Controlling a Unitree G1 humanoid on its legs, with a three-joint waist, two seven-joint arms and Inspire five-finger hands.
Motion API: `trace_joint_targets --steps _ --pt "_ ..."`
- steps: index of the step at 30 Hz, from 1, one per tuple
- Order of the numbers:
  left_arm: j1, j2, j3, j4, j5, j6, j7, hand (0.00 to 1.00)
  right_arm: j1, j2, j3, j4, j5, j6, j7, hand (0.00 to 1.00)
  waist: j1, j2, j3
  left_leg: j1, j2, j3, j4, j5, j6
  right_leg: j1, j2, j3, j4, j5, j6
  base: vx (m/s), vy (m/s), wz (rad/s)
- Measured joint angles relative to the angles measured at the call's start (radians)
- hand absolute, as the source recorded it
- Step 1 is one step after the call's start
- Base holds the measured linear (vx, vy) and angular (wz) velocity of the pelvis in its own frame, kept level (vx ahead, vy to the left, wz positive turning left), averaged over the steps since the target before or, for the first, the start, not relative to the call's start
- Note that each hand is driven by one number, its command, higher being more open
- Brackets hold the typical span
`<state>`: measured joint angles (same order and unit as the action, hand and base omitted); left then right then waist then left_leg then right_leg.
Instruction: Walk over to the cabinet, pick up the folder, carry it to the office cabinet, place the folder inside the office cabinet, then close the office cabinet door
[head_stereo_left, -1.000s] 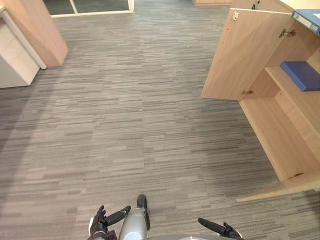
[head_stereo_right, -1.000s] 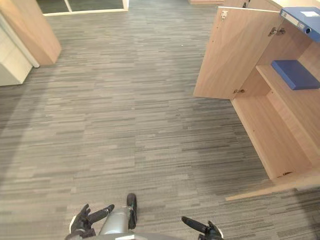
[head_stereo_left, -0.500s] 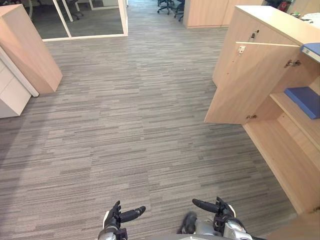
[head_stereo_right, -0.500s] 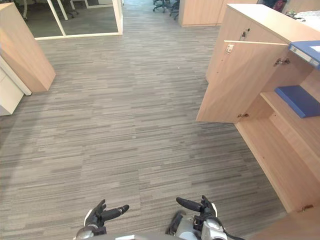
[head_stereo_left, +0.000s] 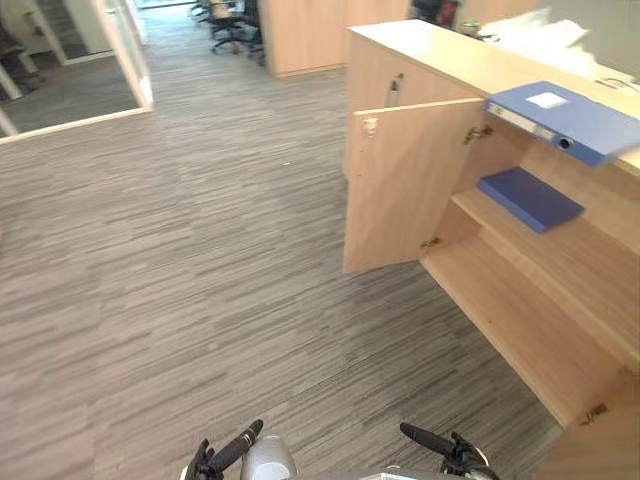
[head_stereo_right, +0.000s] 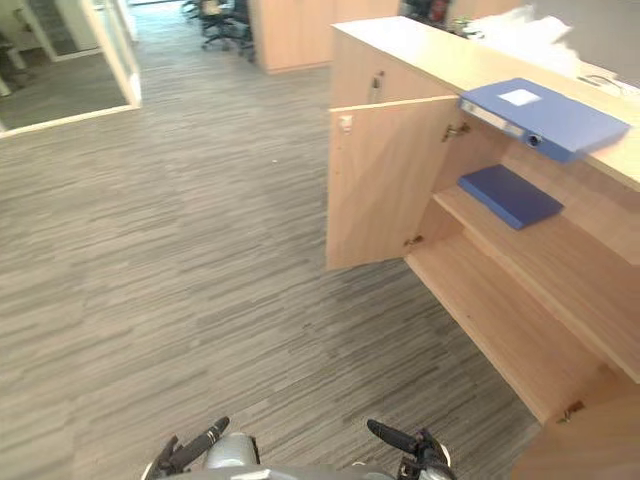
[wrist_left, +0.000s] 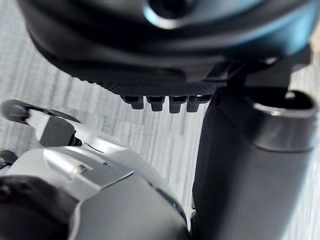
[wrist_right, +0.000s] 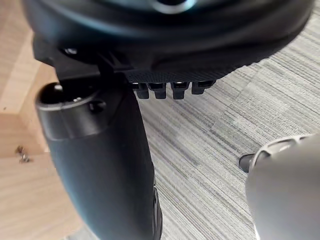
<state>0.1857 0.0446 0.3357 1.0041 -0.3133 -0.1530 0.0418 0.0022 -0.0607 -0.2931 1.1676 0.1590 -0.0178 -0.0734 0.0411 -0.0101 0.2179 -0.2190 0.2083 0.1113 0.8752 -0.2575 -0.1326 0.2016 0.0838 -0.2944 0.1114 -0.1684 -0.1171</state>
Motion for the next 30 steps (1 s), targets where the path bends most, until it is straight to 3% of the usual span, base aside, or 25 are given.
trace_joint_targets --steps 1,3,4,5,6,7,8,9,10,11,12,13,14,16,17,18,20,22,23,24,30 --pt "0.0 -0.002 0.002 -0.002 0.0 0.0 0.0 1.0 -0.002 -0.001 0.0 0.004 0.0 0.0 0.0 1.0 0.001 0.001 0.001 -0.007 -0.031 -0.053 -0.08 -0.005 -0.007 0.013 -0.001 0.026 -0.006 0.0 0.005 0.38 0.11 -1.4" --pt "-0.006 -0.019 0.036 0.004 -0.001 0.003 0.006 1.0 -0.009 0.006 0.0 0.002 0.0 -0.005 0.0 1.0 0.004 0.004 0.008 -0.006 -0.117 -0.311 -0.447 0.012 -0.016 0.046 -0.008 0.119 -0.03 -0.017 0.032 0.37 0.176 -1.41" --pt "-0.007 -0.024 0.045 0.004 -0.002 0.003 0.01 1.0 -0.007 0.009 0.0 0.0 0.0 -0.006 0.0 1.0 0.005 0.007 0.01 -0.007 -0.122 -0.356 -0.503 0.023 -0.01 0.051 -0.01 0.137 -0.031 -0.025 0.04 0.39 0.231 -1.28" --pt "-0.015 -0.038 0.058 0.003 -0.009 0.003 0.022 1.0 0.0 0.013 -0.004 -0.008 0.005 -0.002 -0.002 1.0 0.006 0.016 0.012 -0.008 -0.128 -0.42 -0.579 0.046 -0.009 0.063 -0.016 0.178 -0.021 -0.046 0.069 0.52 0.349 -1.26" --pt "-0.014 -0.056 0.073 0.003 -0.015 0.003 0.035 1.0 0.023 0.014 -0.004 -0.039 0.005 -0.004 -0.003 1.0 0.012 0.035 0.0 -0.008 -0.125 -0.438 -0.586 0.091 -0.019 0.063 -0.029 0.204 0.004 -0.074 0.103 0.54 0.385 -1.18" --pt "-0.013 -0.059 0.074 0.003 -0.02 0.003 0.037 1.0 0.03 0.015 -0.004 -0.048 0.005 -0.004 -0.003 1.0 0.014 0.037 -0.005 -0.004 -0.127 -0.434 -0.574 0.122 -0.021 0.062 -0.035 0.214 0.016 -0.086 0.112 0.59 0.445 -1.25" --pt "-0.004 -0.064 0.074 0.004 -0.028 0.003 0.042 1.0 0.05 0.028 -0.013 -0.076 0.004 -0.005 -0.002 1.0 0.015 0.042 -0.022 0.001 -0.135 -0.393 -0.538 0.207 -0.024 0.054 -0.066 0.25 0.07 -0.119 0.164 0.49 0.408 -1.18" --pt "0.001 -0.052 0.075 0.006 -0.029 0.002 0.043 1.0 0.061 0.046 -0.033 -0.089 -0.001 -0.005 0.001 1.0 0.014 0.007 -0.046 0.012 -0.158 -0.329 -0.529 0.176 0.008 0.003 -0.121 0.253 0.15 -0.137 0.188 0.47 0.392 -1.25" --pt "-0.004 -0.048 0.078 0.005 -0.029 0.002 0.045 1.0 0.064 0.057 -0.043 -0.094 -0.001 -0.005 0.006 1.0 0.017 -0.002 -0.054 0.023 -0.167 -0.298 -0.531 0.163 0.02 -0.025 -0.147 0.24 0.209 -0.139 0.192 0.4 0.36 -1.21" --pt "-0.004 -0.045 0.082 0.005 -0.029 0.002 0.05 1.0 0.069 0.067 -0.044 -0.104 -0.001 -0.003 0.009 1.0 0.028 -0.012 -0.059 0.067 -0.182 -0.232 -0.549 0.147 0.047 -0.092 -0.204 0.221 0.364 -0.14 0.193 0.34 0.355 -1.24" --pt "-0.003 -0.04 0.079 0.005 -0.029 0.002 0.051 1.0 0.073 0.066 -0.077 -0.107 -0.001 -0.001 0.009 1.0 0.03 -0.024 -0.064 0.123 -0.211 -0.172 -0.57 0.136 0.075 -0.166 -0.284 0.18 0.551 -0.118 0.158 0.31 0.361 -1.13" --pt "-0.004 -0.038 0.075 0.006 -0.028 0.002 0.052 1.0 0.073 0.069 -0.104 -0.108 0.0 0.002 0.01 1.0 0.024 -0.027 -0.066 0.15 -0.227 -0.154 -0.579 0.132 0.087 -0.192 -0.328 0.146 0.632 -0.095 0.122 0.27 0.352 -0.8" --pt "-0.013 -0.038 0.069 0.007 -0.026 0.002 0.054 1.0 0.068 0.066 -0.141 -0.108 -0.001 0.005 0.011 1.0 0.008 -0.023 -0.063 0.209 -0.249 -0.122 -0.603 0.128 0.114 -0.218 -0.417 0.06 0.754 -0.043 0.059 0.2 0.261 -0.41" --pt "-0.031 -0.029 0.061 0.012 -0.003 0.002 0.049 1.0 0.071 0.054 -0.165 -0.103 -0.007 0.0 0.006 1.0 -0.004 -0.01 -0.055 0.309 -0.256 -0.095 -0.662 0.128 0.13 -0.221 -0.505 -0.064 0.874 -0.045 0.041 0.2 0.28 -0.46" --pt "-0.042 -0.015 0.057 0.021 0.02 0.0 0.046 1.0 0.07 0.05 -0.176 -0.099 -0.006 -0.001 0.007 1.0 -0.013 -0.004 -0.061 0.346 -0.242 -0.08 -0.696 0.127 0.132 -0.236 -0.517 -0.114 0.898 -0.047 0.045 0.15 0.218 -0.46" --pt "-0.046 -0.006 0.048 0.023 0.03 0.001 0.046 1.0 0.068 0.05 -0.176 -0.098 -0.006 -0.001 0.008 1.0 -0.017 -0.004 -0.061 0.364 -0.233 -0.069 -0.715 0.128 0.132 -0.242 -0.512 -0.127 0.889 -0.05 0.053 0.1 0.119 -0.54" --pt "-0.055 0.013 0.02 0.035 0.052 0.002 0.042 1.0 0.056 0.053 -0.166 -0.089 -0.006 -0.004 0.013 1.0 -0.023 -0.006 -0.06 0.39 -0.206 -0.031 -0.751 0.128 0.132 -0.286 -0.482 -0.153 0.773 -0.082 0.117 0.07 -0.01 -0.6" --pt "-0.078 0.018 -0.005 0.06 0.072 0.007 0.042 1.0 0.036 0.053 -0.158 -0.082 -0.007 -0.001 0.02 1.0 -0.037 -0.012 -0.054 0.391 -0.186 -0.01 -0.761 0.117 0.118 -0.303 -0.441 -0.174 0.558 -0.08 0.156 0.08 -0.123 -0.47" --pt "-0.085 0.026 -0.011 0.075 0.097 0.013 0.043 1.0 0.027 0.062 -0.151 -0.076 -0.006 0.004 0.023 1.0 -0.041 -0.032 -0.043 0.396 -0.178 0.006 -0.756 0.1 0.099 -0.291 -0.411 -0.179 0.398 -0.051 0.177 0.13 -0.244 -0.45" --pt "-0.096 0.02 -0.012 0.085 0.112 0.024 0.041 1.0 0.016 0.061 -0.156 -0.076 -0.008 0.006 0.026 1.0 -0.045 -0.012 -0.027 0.412 -0.152 0.01 -0.756 0.096 0.083 -0.258 -0.365 -0.195 0.36 -0.036 0.169 0.1 -0.211 -0.39" --pt "-0.121 -0.023 -0.049 0.08 0.159 0.024 0.027 1.0 0.02 0.056 -0.149 -0.092 -0.022 0.009 0.025 1.0 -0.05 0.007 -0.027 0.448 -0.088 0.011 -0.776 0.06 0.034 -0.249 -0.308 -0.217 0.388 -0.115 0.154 0.09 -0.173 -0.09"
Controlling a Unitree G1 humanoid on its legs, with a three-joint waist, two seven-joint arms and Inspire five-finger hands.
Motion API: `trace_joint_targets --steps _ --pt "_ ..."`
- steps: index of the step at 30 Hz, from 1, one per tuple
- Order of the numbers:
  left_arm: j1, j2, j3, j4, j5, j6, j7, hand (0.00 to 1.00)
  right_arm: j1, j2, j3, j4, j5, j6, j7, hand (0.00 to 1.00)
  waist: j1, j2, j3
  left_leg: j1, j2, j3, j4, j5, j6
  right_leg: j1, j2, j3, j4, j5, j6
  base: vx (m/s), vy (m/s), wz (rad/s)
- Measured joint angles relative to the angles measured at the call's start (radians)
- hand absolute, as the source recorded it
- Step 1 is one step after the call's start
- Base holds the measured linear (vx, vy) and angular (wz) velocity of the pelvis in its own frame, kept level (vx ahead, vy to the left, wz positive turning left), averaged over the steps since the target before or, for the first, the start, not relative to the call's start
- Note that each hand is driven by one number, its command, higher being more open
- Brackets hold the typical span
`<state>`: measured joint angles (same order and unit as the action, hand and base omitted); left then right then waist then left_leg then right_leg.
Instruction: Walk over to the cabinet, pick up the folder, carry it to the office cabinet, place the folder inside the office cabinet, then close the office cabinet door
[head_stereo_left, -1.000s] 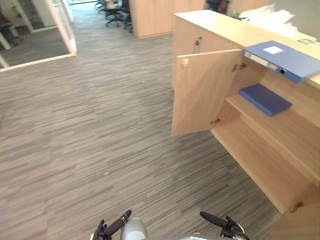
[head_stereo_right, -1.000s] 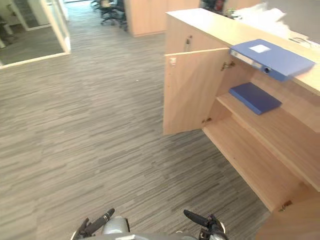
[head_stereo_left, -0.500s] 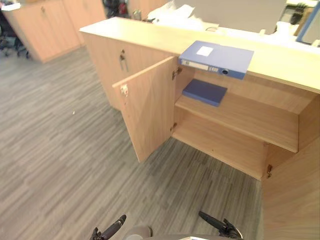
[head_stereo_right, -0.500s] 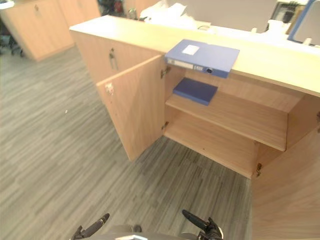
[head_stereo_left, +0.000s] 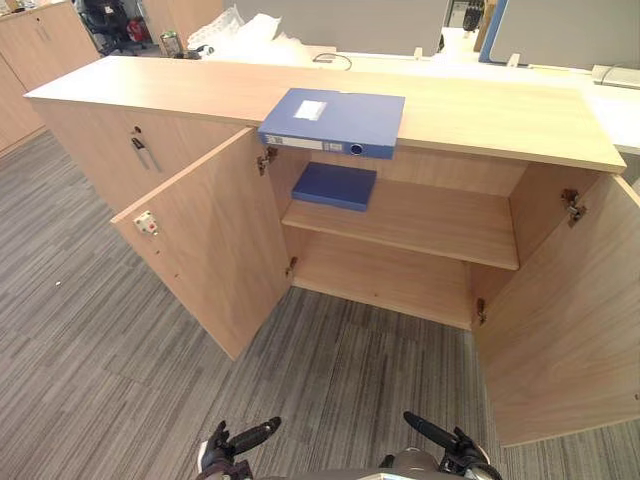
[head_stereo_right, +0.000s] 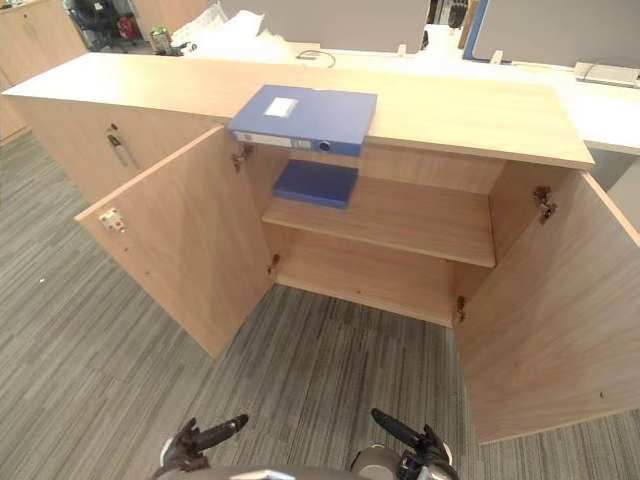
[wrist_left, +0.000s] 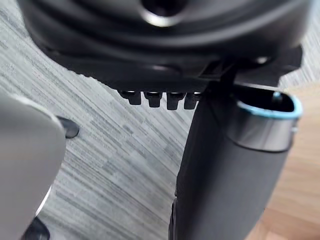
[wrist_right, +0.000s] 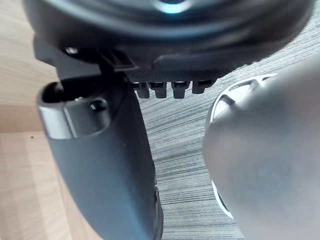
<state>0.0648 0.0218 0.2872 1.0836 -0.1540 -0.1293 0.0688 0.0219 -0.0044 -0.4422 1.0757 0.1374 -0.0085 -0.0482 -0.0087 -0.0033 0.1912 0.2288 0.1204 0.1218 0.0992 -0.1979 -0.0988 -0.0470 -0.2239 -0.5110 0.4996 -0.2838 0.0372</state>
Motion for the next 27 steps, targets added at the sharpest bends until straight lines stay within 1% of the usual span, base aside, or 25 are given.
trace_joint_targets --steps 1,2,3,4,5,6,7,8,9,10,11,12,13,14,15,16,17,19,20,21,22,23,25,26,27 --pt "0.0 -0.008 0.001 0.0 0.0 0.0 -0.001 1.0 0.005 0.001 0.0 -0.004 0.0 0.0 0.0 1.0 0.0 0.004 -0.004 0.0 0.009 -0.005 0.011 -0.011 -0.003 0.01 0.008 -0.007 -0.003 -0.009 0.001 0.12 -0.13 0.26" --pt "0.008 -0.015 0.006 -0.002 0.0 0.0 0.0 1.0 0.017 0.004 0.0 -0.016 0.0 0.002 0.0 1.0 0.001 0.011 -0.009 -0.01 0.038 -0.02 0.069 -0.045 -0.013 0.043 0.036 -0.028 -0.029 -0.022 0.001 0.18 -0.122 0.37" --pt "0.014 -0.019 0.024 -0.014 -0.002 0.001 -0.001 1.0 0.024 0.007 0.001 -0.023 0.0 0.004 -0.001 1.0 0.0 0.018 -0.017 -0.085 0.072 -0.043 0.246 -0.097 -0.033 0.074 0.065 -0.05 -0.059 -0.031 -0.003 0.2 -0.113 0.39" --pt "0.016 -0.019 0.041 -0.026 -0.002 0.002 -0.004 1.0 0.026 0.006 0.004 -0.023 0.0 0.005 0.0 1.0 -0.002 0.02 -0.018 -0.145 0.089 -0.062 0.368 -0.113 -0.037 0.09 0.078 -0.058 -0.07 -0.034 -0.004 0.23 -0.073 0.26" --pt "0.022 -0.029 0.073 -0.058 -0.004 0.002 -0.006 1.0 0.03 0.002 0.013 -0.023 0.001 0.007 -0.001 1.0 0.007 0.03 -0.02 -0.24 0.121 -0.101 0.598 -0.101 -0.057 0.122 0.109 -0.061 -0.088 -0.036 -0.009 0.24 -0.025 0.01" --pt "0.037 -0.038 0.092 -0.073 -0.019 0.003 -0.005 1.0 0.032 -0.011 0.037 -0.022 0.006 0.007 -0.001 1.0 0.006 0.049 -0.023 -0.303 0.151 -0.138 0.765 -0.045 -0.11 0.163 0.145 -0.055 -0.112 -0.039 -0.009 0.25 0.0 -0.16" --pt "0.042 -0.037 0.091 -0.073 -0.026 0.004 -0.005 1.0 0.033 -0.021 0.045 -0.019 0.012 0.007 -0.002 1.0 0.006 0.056 -0.024 -0.323 0.164 -0.142 0.831 -0.003 -0.125 0.189 0.16 -0.046 -0.132 -0.039 -0.01 0.28 0.039 -0.4" --pt "0.048 -0.016 0.089 -0.071 -0.034 0.007 -0.004 1.0 0.029 -0.022 0.078 -0.01 0.02 0.007 -0.002 1.0 0.01 0.042 -0.021 -0.36 0.18 -0.131 0.945 0.108 -0.093 0.243 0.176 -0.019 -0.185 -0.03 -0.01 0.31 0.057 -0.5" --pt "0.05 -0.005 0.085 -0.068 -0.033 0.008 -0.004 1.0 0.028 -0.022 0.091 -0.005 0.02 0.007 -0.003 1.0 0.017 0.037 -0.023 -0.369 0.182 -0.116 0.977 0.088 -0.071 0.263 0.175 0.001 -0.206 -0.026 -0.006 0.4 0.093 -0.93" --pt "0.052 0.011 0.073 -0.064 -0.034 0.008 -0.005 1.0 0.009 -0.027 0.11 0.022 0.02 0.009 -0.008 1.0 0.027 0.023 -0.024 -0.405 0.161 -0.072 0.974 -0.022 -0.03 0.297 0.162 0.055 -0.256 -0.009 0.0 0.41 0.152 -1.01" --pt "0.05 0.019 0.073 -0.066 -0.036 0.008 -0.005 1.0 -0.013 -0.028 0.11 0.042 0.02 0.011 -0.011 1.0 0.034 0.007 -0.015 -0.427 0.121 -0.057 0.919 -0.08 -0.011 0.309 0.137 0.084 -0.276 0.002 0.004 0.35 0.177 -1.06" --pt "0.049 0.025 0.072 -0.069 -0.04 0.007 -0.005 1.0 -0.027 -0.028 0.111 0.054 0.02 0.013 -0.015 1.0 0.041 -0.005 -0.008 -0.44 0.087 -0.053 0.861 -0.108 0.005 0.314 0.114 0.105 -0.28 0.006 0.011 0.33 0.246 -0.97" --pt "0.047 0.035 0.063 -0.07 -0.049 0.006 -0.001 1.0 -0.055 -0.029 0.111 0.071 0.02 0.017 -0.021 1.0 0.049 -0.024 0.003 -0.466 0.019 -0.064 0.711 -0.125 0.024 0.315 0.069 0.139 -0.279 0.014 0.025 0.36 0.294 -0.93" --pt "0.05 0.041 0.033 -0.068 -0.054 0.005 0.009 1.0 -0.063 -0.033 0.11 0.074 0.02 0.02 -0.023 1.0 0.05 -0.018 0.001 -0.468 -0.037 -0.119 0.483 -0.069 0.031 0.324 0.046 0.154 -0.279 0.023 0.042 0.38 0.31 -0.8" --pt "0.058 0.037 0.016 -0.064 -0.054 0.005 0.013 1.0 -0.06 -0.041 0.11 0.074 0.02 0.02 -0.023 1.0 0.05 0.003 -0.007 -0.452 -0.051 -0.165 0.336 0.028 0.042 0.33 0.054 0.158 -0.282 0.03 0.055 0.4 0.321 -0.55" --pt "0.066 0.048 -0.003 -0.043 -0.06 0.005 0.012 1.0 -0.051 -0.027 0.111 0.076 0.02 0.021 -0.023 1.0 0.052 -0.013 -0.021 -0.431 -0.076 -0.175 0.321 0.121 0.037 0.352 0.031 0.173 -0.29 0.04 0.072 0.4 0.256 -0.35" --pt "0.062 0.066 -0.017 -0.037 -0.069 0.001 0.013 1.0 -0.048 -0.003 0.111 0.077 0.019 0.022 -0.016 1.0 0.049 -0.039 -0.035 -0.395 -0.092 -0.172 0.257 0.128 0.046 0.336 0.014 0.191 -0.293 0.062 0.08 0.39 0.223 -0.27" --pt "0.048 0.083 -0.033 -0.026 -0.073 0.001 0.013 1.0 -0.052 0.015 0.11 0.076 0.019 0.021 -0.005 1.0 0.049 -0.053 -0.036 -0.34 -0.106 -0.156 0.177 0.147 0.063 0.324 0.014 0.202 -0.324 0.067 0.075 0.29 0.13 -0.12" --pt "0.04 0.086 -0.041 -0.01 -0.073 0.002 0.01 1.0 -0.049 0.017 0.11 0.076 0.019 0.021 -0.002 1.0 0.047 -0.054 -0.036 -0.281 -0.121 -0.145 0.128 0.155 0.075 0.323 0.014 0.204 -0.329 0.072 0.077 0.23 0.108 -0.22" --pt "0.043 0.087 -0.055 -0.009 -0.08 -0.001 0.008 1.0 -0.046 0.015 0.11 0.076 0.011 0.021 0.001 1.0 0.048 -0.057 -0.039 -0.222 -0.142 -0.125 0.079 0.161 0.084 0.305 0.008 0.206 -0.313 0.092 0.079 0.14 0.071 -0.25" --pt "0.047 0.085 -0.068 -0.009 -0.082 -0.001 0.007 1.0 -0.044 0.011 0.11 0.076 0.008 0.02 0.003 1.0 0.048 -0.05 -0.043 -0.199 -0.148 -0.117 0.059 0.164 0.088 0.308 -0.003 0.203 -0.299 0.091 0.083 0.11 0.058 -0.35" --pt "0.047 0.085 -0.086 -0.009 -0.092 -0.002 -0.005 1.0 -0.042 0.002 0.11 0.076 -0.01 0.017 0.005 1.0 0.046 -0.042 -0.057 -0.178 -0.154 -0.106 0.02 0.173 0.09 0.297 -0.013 0.221 -0.283 0.093 0.086 0.1 0.047 -0.29" --pt "0.032 0.073 -0.107 -0.009 -0.108 -0.002 -0.017 1.0 -0.049 -0.01 0.11 0.076 -0.03 0.016 0.008 1.0 0.039 -0.017 -0.054 -0.171 -0.158 -0.1 -0.023 0.19 0.097 0.25 -0.027 0.22 -0.225 0.094 0.087 0.08 0.05 -0.16" --pt "0.027 0.059 -0.116 -0.009 -0.129 -0.002 -0.034 1.0 -0.051 -0.019 0.109 0.073 -0.046 0.021 0.016 1.0 0.03 -0.006 -0.045 -0.16 -0.158 -0.101 -0.054 0.197 0.099 0.187 -0.046 0.221 -0.111 0.095 0.088 0.04 0.051 -0.06" --pt "0.025 0.055 -0.118 -0.01 -0.142 -0.001 -0.038 1.0 -0.051 -0.024 0.11 0.066 -0.053 0.02 0.019 1.0 0.029 -0.005 -0.04 -0.148 -0.159 -0.098 -0.064 0.198 0.099 0.166 -0.057 0.221 -0.06 0.095 0.087 0.04 0.074 -0.11"
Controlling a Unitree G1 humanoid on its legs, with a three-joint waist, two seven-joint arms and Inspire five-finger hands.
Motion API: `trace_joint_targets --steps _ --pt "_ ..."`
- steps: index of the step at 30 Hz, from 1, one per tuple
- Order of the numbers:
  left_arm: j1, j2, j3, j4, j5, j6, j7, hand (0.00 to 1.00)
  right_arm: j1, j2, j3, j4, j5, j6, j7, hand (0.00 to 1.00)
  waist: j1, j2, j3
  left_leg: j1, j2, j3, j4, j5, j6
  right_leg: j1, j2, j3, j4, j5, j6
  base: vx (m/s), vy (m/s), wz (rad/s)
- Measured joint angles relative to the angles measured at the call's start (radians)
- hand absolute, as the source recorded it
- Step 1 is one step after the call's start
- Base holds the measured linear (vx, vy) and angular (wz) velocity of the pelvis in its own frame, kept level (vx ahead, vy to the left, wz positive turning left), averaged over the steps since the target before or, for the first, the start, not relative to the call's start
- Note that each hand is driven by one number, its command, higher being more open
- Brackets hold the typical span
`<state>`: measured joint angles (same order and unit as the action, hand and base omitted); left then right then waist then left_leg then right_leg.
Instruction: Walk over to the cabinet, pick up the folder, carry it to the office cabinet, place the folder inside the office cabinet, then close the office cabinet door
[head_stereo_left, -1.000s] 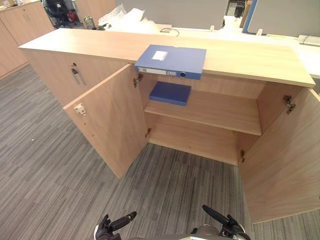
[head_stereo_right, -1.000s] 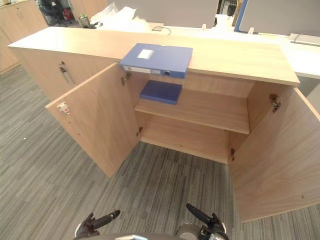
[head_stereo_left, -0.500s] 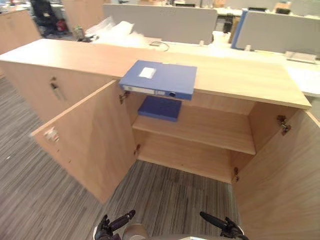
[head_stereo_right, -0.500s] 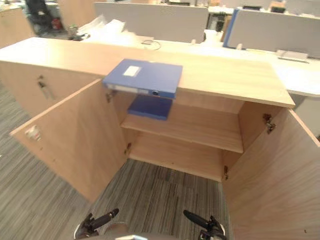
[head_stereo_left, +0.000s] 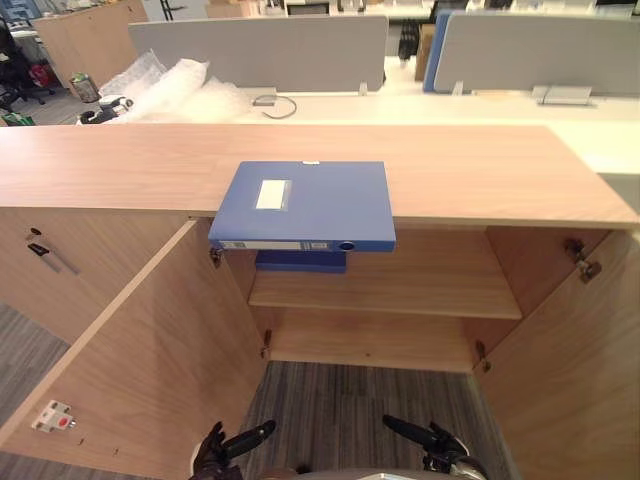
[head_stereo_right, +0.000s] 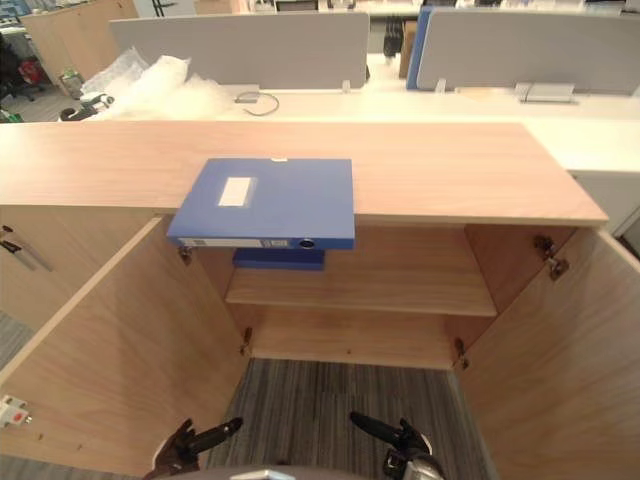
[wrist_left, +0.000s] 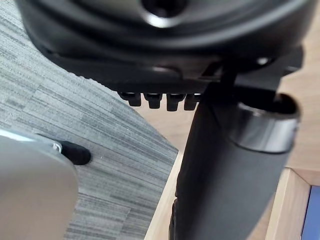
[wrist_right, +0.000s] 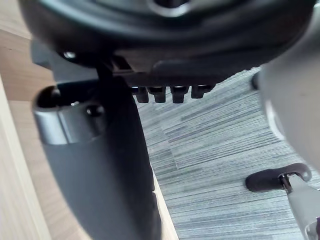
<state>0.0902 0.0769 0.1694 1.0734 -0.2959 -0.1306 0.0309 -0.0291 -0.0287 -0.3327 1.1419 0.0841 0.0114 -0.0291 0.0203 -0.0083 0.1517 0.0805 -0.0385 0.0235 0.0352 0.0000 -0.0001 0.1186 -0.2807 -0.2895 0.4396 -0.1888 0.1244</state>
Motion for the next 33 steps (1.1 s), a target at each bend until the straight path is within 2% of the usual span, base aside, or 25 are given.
trace_joint_targets --steps 1,3,4,6,7,8,9,10,12,14,17,20,25,27,31,33 --pt "-0.001 0.0 -0.009 -0.002 -0.032 0.0 -0.01 1.0 0.002 -0.001 0.001 -0.006 -0.006 -0.003 0.003 1.0 -0.001 -0.008 0.012 0.031 -0.002 0.007 -0.015 -0.001 -0.001 -0.029 -0.023 -0.002 0.094 0.006 -0.01 0.02 0.053 -0.13" --pt "0.004 0.01 -0.031 -0.018 -0.068 0.0 -0.019 1.0 0.01 -0.001 0.007 -0.009 -0.006 -0.003 0.002 1.0 -0.002 -0.013 0.013 0.06 -0.003 0.018 -0.036 -0.003 -0.003 -0.049 -0.047 -0.008 0.159 0.014 -0.023 0.02 0.072 -0.21" --pt "0.01 0.017 -0.054 -0.03 -0.098 0.0 -0.032 1.0 0.013 -0.003 0.029 -0.011 -0.006 -0.007 0.003 1.0 -0.002 -0.023 0.01 0.067 -0.002 0.024 -0.052 0.0 0.0 -0.062 -0.057 -0.023 0.174 0.015 -0.025 0.02 0.074 -0.28" --pt "0.01 0.02 -0.093 -0.05 -0.152 0.001 -0.044 1.0 0.013 -0.003 0.05 -0.011 -0.009 -0.012 0.006 1.0 -0.007 -0.029 0.013 0.066 0.005 0.029 -0.072 0.012 0.001 -0.068 -0.052 -0.04 0.152 -0.025 -0.027 0.0 0.031 -0.16" --pt "0.009 0.026 -0.123 -0.075 -0.204 0.001 -0.052 1.0 0.012 -0.003 0.059 -0.01 -0.012 -0.012 0.009 1.0 -0.012 -0.027 0.014 0.053 0.014 0.028 -0.072 0.014 -0.002 -0.07 -0.024 -0.025 0.079 -0.057 -0.012 -0.02 -0.027 0.04" --pt "0.011 0.028 -0.137 -0.115 -0.244 0.001 -0.053 1.0 0.012 -0.004 0.084 -0.009 -0.014 -0.011 0.01 1.0 -0.018 -0.03 0.014 0.041 0.019 0.023 -0.067 0.018 -0.009 -0.071 0.01 0.0 -0.03 -0.046 -0.006 -0.02 -0.083 0.11" --pt "0.016 0.034 -0.156 -0.158 -0.267 0.001 -0.053 1.0 0.012 -0.002 0.092 -0.007 -0.014 -0.008 0.012 1.0 -0.019 -0.045 0.014 0.038 0.012 0.018 -0.063 0.018 -0.015 -0.066 0.018 -0.01 -0.102 -0.02 0.003 0.0 -0.153 0.14" --pt "0.022 0.023 -0.172 -0.215 -0.296 0.001 -0.053 1.0 0.012 -0.01 0.093 -0.002 -0.015 -0.004 0.014 1.0 -0.02 -0.024 0.018 0.038 0.02 0.012 -0.065 0.018 -0.025 -0.036 0.041 -0.022 -0.157 -0.016 0.001 0.01 -0.154 0.1" --pt "0.053 -0.006 -0.197 -0.318 -0.337 0.0 -0.065 1.0 0.011 -0.023 0.094 0.001 -0.019 0.006 0.015 1.0 -0.023 0.002 0.007 0.027 0.047 0.003 -0.066 0.019 -0.036 -0.012 0.079 -0.039 -0.221 0.01 -0.011 0.01 -0.139 0.09" --pt "0.083 -0.014 -0.219 -0.417 -0.375 0.0 -0.084 1.0 0.013 -0.03 0.122 0.005 -0.026 0.009 0.016 1.0 -0.023 0.012 -0.002 0.026 0.073 -0.006 -0.071 0.018 -0.047 0.012 0.116 -0.05 -0.276 0.035 -0.024 0.01 -0.146 0.05" --pt "0.122 -0.014 -0.234 -0.539 -0.411 0.0 -0.097 1.0 0.01 -0.03 0.16 0.005 -0.026 0.009 0.019 1.0 -0.021 0.006 -0.006 0.026 0.104 -0.009 -0.081 0.021 -0.063 0.035 0.157 -0.059 -0.333 0.06 -0.043 0.01 -0.119 0.01" --pt "0.182 -0.016 -0.237 -0.647 -0.419 0.005 -0.095 1.0 0.014 -0.026 0.16 0.007 -0.026 0.011 0.018 1.0 -0.02 -0.003 -0.012 0.022 0.111 -0.011 -0.09 0.024 -0.068 0.041 0.165 -0.063 -0.36 0.069 -0.046 0.01 -0.054 0.02" --pt "0.289 -0.025 -0.218 -0.871 -0.397 0.008 -0.055 1.0 0.029 -0.025 0.198 0.0 -0.023 0.01 0.008 1.0 0.008 -0.009 -0.016 0.009 0.1 -0.042 -0.102 0.036 -0.064 0.057 0.158 -0.101 -0.386 0.083 -0.035 0.01 0.002 0.21" --pt "0.312 -0.055 -0.179 -0.931 -0.361 0.005 -0.023 1.0 0.057 -0.012 0.2 -0.024 -0.024 0.01 0.002 1.0 0.034 -0.017 -0.021 0.012 0.091 -0.065 -0.103 0.04 -0.064 0.08 0.147 -0.132 -0.397 0.088 -0.031 0.0 0.019 0.37" --pt "0.339 -0.1 -0.125 -0.962 -0.252 0.002 0.043 1.0 0.079 0.002 0.206 -0.069 -0.024 0.009 -0.004 1.0 0.078 -0.021 -0.027 0.006 0.079 -0.084 -0.103 0.044 -0.061 0.094 0.137 -0.159 -0.398 0.089 -0.028 -0.03 0.017 0.18" --pt "0.339 -0.117 -0.106 -0.97 -0.236 0.002 0.055 1.0 0.083 0.009 0.206 -0.076 -0.024 0.01 -0.004 1.0 0.08 -0.027 -0.031 -0.004 0.077 -0.095 -0.103 0.043 -0.063 0.093 0.136 -0.176 -0.4 0.089 -0.028 -0.06 -0.006 0.25"
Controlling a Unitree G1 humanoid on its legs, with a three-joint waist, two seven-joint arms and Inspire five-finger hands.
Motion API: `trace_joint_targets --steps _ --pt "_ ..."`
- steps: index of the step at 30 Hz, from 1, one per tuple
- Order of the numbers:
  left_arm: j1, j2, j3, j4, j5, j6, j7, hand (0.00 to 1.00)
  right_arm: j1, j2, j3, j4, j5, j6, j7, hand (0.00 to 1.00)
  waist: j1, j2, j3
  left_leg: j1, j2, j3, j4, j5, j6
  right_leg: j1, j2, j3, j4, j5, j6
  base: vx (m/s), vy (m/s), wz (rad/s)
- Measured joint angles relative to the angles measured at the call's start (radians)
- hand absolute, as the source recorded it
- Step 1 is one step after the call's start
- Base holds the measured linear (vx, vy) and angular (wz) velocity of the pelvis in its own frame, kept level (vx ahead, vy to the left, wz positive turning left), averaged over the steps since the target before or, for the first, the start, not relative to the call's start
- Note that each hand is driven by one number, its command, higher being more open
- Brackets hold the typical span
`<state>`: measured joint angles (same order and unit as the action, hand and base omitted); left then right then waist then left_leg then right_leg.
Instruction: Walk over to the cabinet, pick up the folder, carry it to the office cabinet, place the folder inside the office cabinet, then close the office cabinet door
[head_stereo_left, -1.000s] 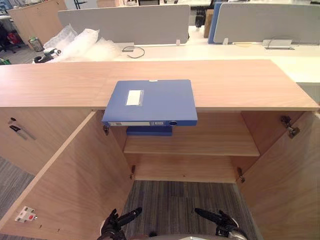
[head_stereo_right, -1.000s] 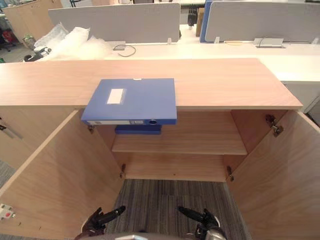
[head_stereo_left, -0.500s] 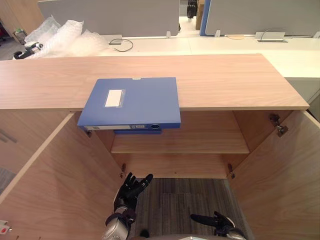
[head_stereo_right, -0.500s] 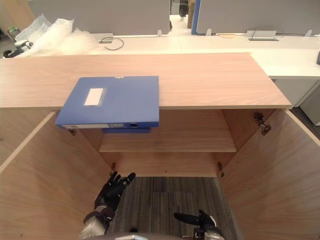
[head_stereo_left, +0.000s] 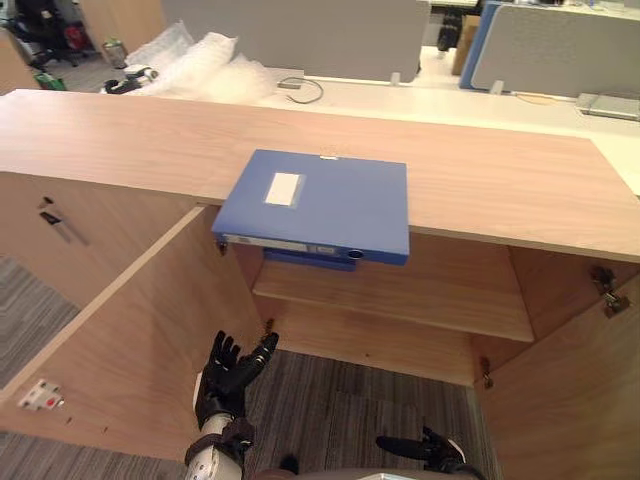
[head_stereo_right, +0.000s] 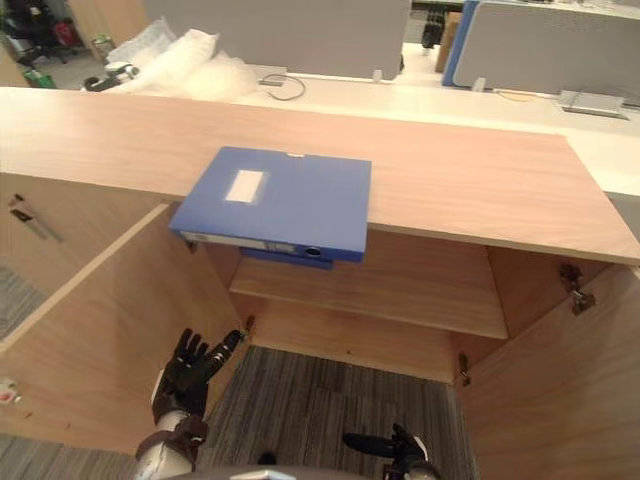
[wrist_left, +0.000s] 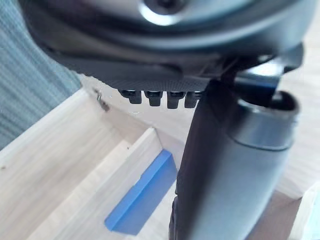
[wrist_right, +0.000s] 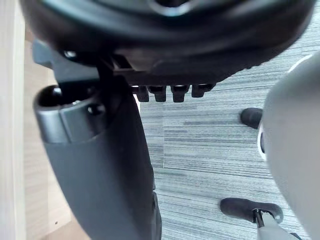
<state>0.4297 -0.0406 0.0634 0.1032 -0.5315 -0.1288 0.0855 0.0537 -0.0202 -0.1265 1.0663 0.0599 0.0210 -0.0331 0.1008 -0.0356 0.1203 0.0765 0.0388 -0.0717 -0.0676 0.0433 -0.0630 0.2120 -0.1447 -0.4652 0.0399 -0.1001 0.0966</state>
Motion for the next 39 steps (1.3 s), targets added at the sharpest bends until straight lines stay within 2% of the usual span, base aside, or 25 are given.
trace_joint_targets --steps 3,7,11,12,17,19,21,25,28,31,35,39 --pt "0.022 -0.046 0.033 -0.04 0.014 0.002 0.019 1.0 0.003 0.019 0.0 -0.003 0.0 0.004 -0.001 1.0 0.012 -0.019 -0.012 -0.014 -0.002 -0.019 0.002 -0.003 -0.004 0.001 0.001 -0.024 -0.003 0.0 0.0 -0.04 -0.015 0.21" --pt "0.027 -0.05 0.039 -0.096 0.04 0.009 0.047 1.0 0.007 0.029 0.033 -0.003 -0.001 0.011 -0.003 1.0 0.031 -0.034 -0.026 -0.025 -0.004 -0.034 0.008 0.001 -0.009 0.004 0.003 -0.043 -0.01 0.0 0.0 -0.01 -0.022 0.16" --pt "0.032 -0.053 0.039 -0.312 0.139 0.007 0.123 1.0 0.007 0.054 0.032 0.002 -0.001 0.014 -0.023 1.0 0.036 -0.046 -0.038 -0.039 -0.014 -0.074 0.01 0.005 -0.006 0.017 0.002 -0.086 -0.02 -0.001 0.004 0.0 -0.029 0.27" --pt "0.032 -0.053 0.034 -0.394 0.192 0.002 0.147 1.0 0.002 0.063 0.034 0.009 -0.001 0.013 -0.031 1.0 0.039 -0.05 -0.043 -0.041 -0.016 -0.079 0.01 0.007 -0.005 0.018 0.002 -0.094 -0.02 -0.001 0.006 0.01 -0.011 0.16" --pt "0.015 -0.038 -0.053 -0.583 0.491 -0.02 0.281 1.0 -0.027 0.09 0.063 0.044 -0.003 0.002 -0.054 1.0 0.048 -0.048 -0.046 -0.046 -0.025 -0.086 0.02 0.006 -0.006 0.018 -0.004 -0.103 -0.022 0.0 0.008 0.01 -0.002 0.06" --pt "-0.019 -0.017 -0.091 -0.63 0.602 -0.045 0.326 1.0 -0.039 0.087 0.086 0.071 -0.024 -0.001 -0.06 1.0 0.051 -0.039 -0.051 -0.052 -0.027 -0.086 0.02 0.006 -0.006 0.016 -0.004 -0.1 -0.03 0.0 0.009 0.0 0.0 0.0" --pt "-0.07 0.05 -0.149 -0.65 0.75 -0.06 0.367 1.0 -0.054 0.084 0.108 0.099 -0.053 -0.002 -0.064 1.0 0.054 -0.023 -0.062 -0.055 -0.028 -0.086 0.02 0.006 -0.005 0.014 -0.002 -0.097 -0.035 0.0 0.009 0.0 0.0 0.0" --pt "-0.109 0.16 -0.232 -0.652 0.954 -0.062 0.376 1.0 -0.078 0.073 0.109 0.138 -0.065 -0.005 -0.065 1.0 0.046 0.004 -0.074 -0.064 -0.023 -0.08 0.02 0.007 -0.005 -0.002 0.003 -0.082 -0.036 0.0 0.009 -0.01 -0.011 -0.07" --pt "-0.114 0.235 -0.248 -0.652 1.115 -0.067 0.362 1.0 -0.091 0.054 0.11 0.15 -0.069 -0.01 -0.065 1.0 0.022 0.009 -0.076 -0.07 -0.017 -0.072 0.019 0.007 -0.005 -0.018 0.009 -0.067 -0.036 0.0 0.005 -0.01 -0.021 -0.13" --pt "-0.133 0.296 -0.234 -0.65 1.181 -0.068 0.349 1.0 -0.097 0.026 0.11 0.169 -0.08 -0.016 -0.063 1.0 0.017 0.007 -0.075 -0.076 -0.011 -0.055 0.02 0.006 -0.006 -0.031 0.012 -0.047 -0.034 0.001 0.001 0.0 -0.017 -0.15" --pt "-0.134 0.335 -0.205 -0.642 1.212 -0.082 0.333 1.0 -0.097 -0.001 0.109 0.178 -0.081 -0.016 -0.06 1.0 0.002 0.005 -0.074 -0.077 -0.01 -0.049 0.02 0.006 -0.006 -0.038 0.012 -0.04 -0.03 0.0 -0.001 -0.01 -0.01 -0.07" --pt "-0.134 0.374 -0.194 -0.609 1.222 -0.089 0.312 1.0 -0.098 -0.014 0.109 0.189 -0.091 -0.018 -0.054 1.0 0.003 0.005 -0.073 -0.077 -0.009 -0.043 0.02 0.006 -0.006 -0.046 0.012 -0.029 -0.025 -0.001 -0.003 -0.04 -0.005 -0.05"
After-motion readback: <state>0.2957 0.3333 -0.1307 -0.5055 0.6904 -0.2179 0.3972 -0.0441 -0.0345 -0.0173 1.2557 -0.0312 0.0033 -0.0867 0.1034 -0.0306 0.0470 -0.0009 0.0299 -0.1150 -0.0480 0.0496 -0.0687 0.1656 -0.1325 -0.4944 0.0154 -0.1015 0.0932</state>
